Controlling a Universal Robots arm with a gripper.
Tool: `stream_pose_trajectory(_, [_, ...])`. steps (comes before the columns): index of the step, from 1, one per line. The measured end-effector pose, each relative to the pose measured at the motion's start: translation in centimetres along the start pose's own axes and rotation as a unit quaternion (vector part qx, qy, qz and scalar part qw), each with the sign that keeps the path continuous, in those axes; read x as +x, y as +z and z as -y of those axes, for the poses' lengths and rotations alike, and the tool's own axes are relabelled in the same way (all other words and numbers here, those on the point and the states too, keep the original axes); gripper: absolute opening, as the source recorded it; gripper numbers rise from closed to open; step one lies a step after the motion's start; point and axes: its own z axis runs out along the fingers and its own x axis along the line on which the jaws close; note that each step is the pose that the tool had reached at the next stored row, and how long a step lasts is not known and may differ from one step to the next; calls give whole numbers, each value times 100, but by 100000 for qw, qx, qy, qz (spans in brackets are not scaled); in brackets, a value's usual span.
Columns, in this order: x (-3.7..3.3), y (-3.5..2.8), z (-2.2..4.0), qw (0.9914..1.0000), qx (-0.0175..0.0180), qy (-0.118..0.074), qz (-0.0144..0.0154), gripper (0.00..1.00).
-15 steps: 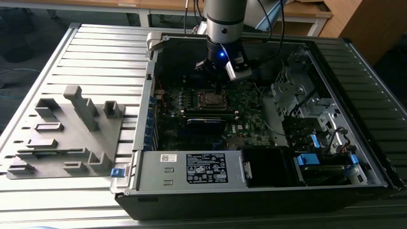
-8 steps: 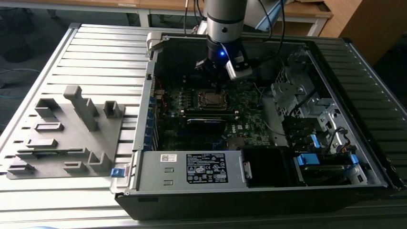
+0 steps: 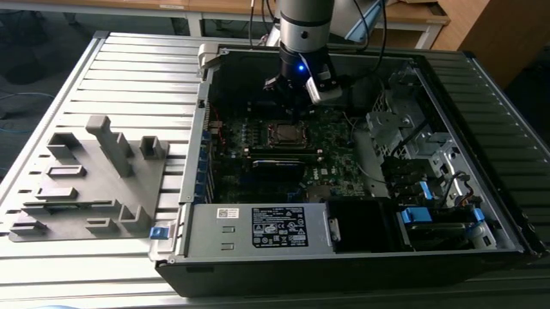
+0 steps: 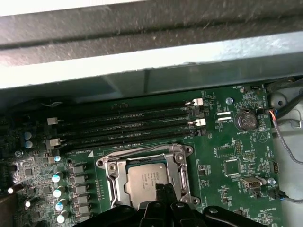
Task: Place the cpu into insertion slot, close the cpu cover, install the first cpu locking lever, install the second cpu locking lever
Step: 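Install the second cpu locking lever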
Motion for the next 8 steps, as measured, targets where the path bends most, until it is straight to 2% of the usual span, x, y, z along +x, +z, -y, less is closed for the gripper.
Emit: stream_pose_trajectory(8, [0,-2,0,100000,-6,-2,-3,11])
